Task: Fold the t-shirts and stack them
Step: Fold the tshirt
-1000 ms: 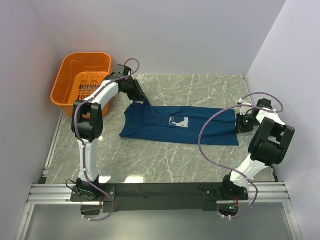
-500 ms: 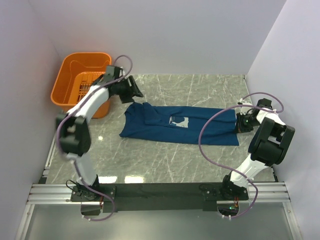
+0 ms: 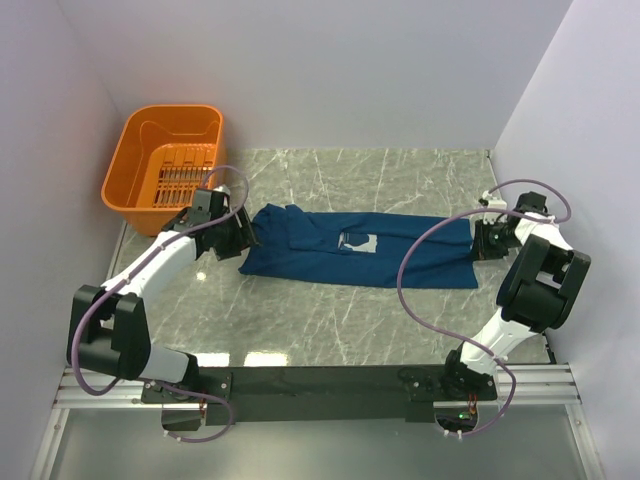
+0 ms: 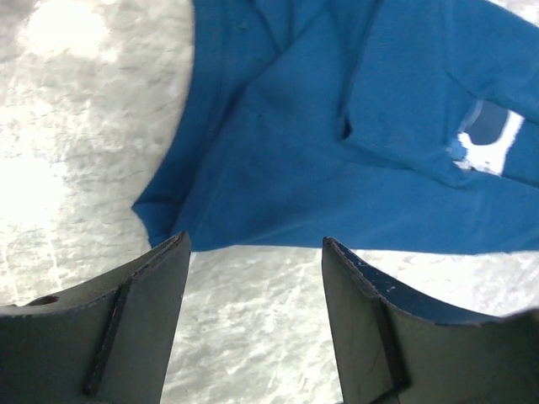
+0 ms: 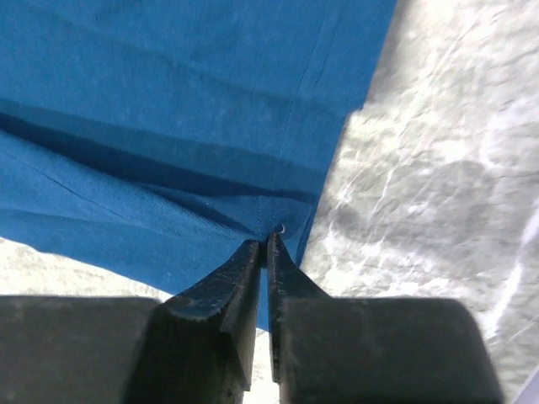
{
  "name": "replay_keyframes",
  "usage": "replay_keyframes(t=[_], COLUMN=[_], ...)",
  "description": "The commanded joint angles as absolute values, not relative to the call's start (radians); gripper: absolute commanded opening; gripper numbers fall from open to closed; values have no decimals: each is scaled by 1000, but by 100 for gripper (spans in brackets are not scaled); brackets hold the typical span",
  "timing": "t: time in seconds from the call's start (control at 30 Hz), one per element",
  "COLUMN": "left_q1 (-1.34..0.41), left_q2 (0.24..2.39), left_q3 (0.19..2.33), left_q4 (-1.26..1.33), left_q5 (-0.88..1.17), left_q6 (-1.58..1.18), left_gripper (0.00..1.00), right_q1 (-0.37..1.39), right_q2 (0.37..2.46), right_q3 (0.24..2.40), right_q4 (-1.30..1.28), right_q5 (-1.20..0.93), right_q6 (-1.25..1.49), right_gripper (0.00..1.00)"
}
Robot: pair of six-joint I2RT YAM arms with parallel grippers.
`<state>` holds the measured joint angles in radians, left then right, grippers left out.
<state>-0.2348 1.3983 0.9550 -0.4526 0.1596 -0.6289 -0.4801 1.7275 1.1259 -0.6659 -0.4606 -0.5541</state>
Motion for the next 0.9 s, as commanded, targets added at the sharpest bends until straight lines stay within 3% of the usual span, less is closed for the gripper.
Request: replay_keyframes(t=[0.0,0.1,0.2,0.87], left_q1=[-236,-236,-236,-270], left_q2=[1387,1385,1371,1585], left_q3=[930,923,923,1003], left_q4=[-374,-379,-393,-449], left_q5=[106,97,87,38], left_q6=[-647,-640,-632,-578], left_gripper=[69,68,68,55], right_q1=[-476,-474,-476,-571], right_q2=[1726,1721,1703,1531], right_q3=[1183,1190,1204,1066], right_q4=[-650,-650,-661,-778], right_q5=[-454,-442,-449,-505], right_q6=[-534,-532,-526,-683], right_gripper=[19,35,38,42])
